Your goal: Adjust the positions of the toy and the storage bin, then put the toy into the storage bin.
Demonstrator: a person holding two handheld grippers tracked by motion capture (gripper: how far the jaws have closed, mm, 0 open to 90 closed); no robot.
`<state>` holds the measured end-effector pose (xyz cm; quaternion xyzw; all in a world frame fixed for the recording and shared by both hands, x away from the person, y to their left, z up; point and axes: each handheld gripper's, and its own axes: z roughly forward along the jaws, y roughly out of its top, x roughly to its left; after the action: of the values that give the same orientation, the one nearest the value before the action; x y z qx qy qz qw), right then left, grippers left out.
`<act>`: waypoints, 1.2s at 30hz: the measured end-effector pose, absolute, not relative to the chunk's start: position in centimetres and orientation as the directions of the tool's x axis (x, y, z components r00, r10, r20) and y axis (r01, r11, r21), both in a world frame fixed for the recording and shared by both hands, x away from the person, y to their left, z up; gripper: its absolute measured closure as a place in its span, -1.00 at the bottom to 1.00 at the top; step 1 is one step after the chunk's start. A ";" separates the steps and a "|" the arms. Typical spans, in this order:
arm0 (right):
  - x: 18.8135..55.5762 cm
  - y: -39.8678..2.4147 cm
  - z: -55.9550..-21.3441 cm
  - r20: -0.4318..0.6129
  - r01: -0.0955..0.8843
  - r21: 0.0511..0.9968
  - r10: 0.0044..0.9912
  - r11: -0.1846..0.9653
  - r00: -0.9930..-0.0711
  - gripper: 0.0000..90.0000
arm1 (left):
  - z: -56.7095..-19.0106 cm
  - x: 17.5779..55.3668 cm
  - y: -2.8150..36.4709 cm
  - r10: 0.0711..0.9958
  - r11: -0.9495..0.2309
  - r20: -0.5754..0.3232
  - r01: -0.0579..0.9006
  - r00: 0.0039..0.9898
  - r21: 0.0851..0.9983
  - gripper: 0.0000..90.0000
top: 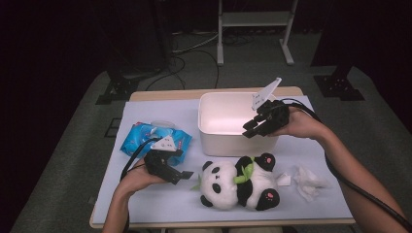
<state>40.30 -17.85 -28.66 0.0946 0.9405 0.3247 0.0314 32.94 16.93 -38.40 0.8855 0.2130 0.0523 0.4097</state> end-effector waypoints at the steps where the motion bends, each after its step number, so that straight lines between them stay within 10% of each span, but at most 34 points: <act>1: 40.1 -18.0 -28.5 0.005 0.159 0.621 0.199 0.767 -0.980 0.46 | -38.4 32.9 16.9 0.419 -0.572 -0.084 0.335 0.904 0.749 -0.77; 36: 35.9 -19.2 -29.3 0.028 0.146 0.640 0.167 0.755 -0.986 0.25 | -38.3 32.6 17.1 0.431 -0.570 -0.079 0.339 0.899 0.748 -0.77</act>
<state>35.88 -19.23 -29.28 0.0836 0.9366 0.3400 0.0156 32.65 17.10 -38.25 0.8842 0.2180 0.0561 0.4093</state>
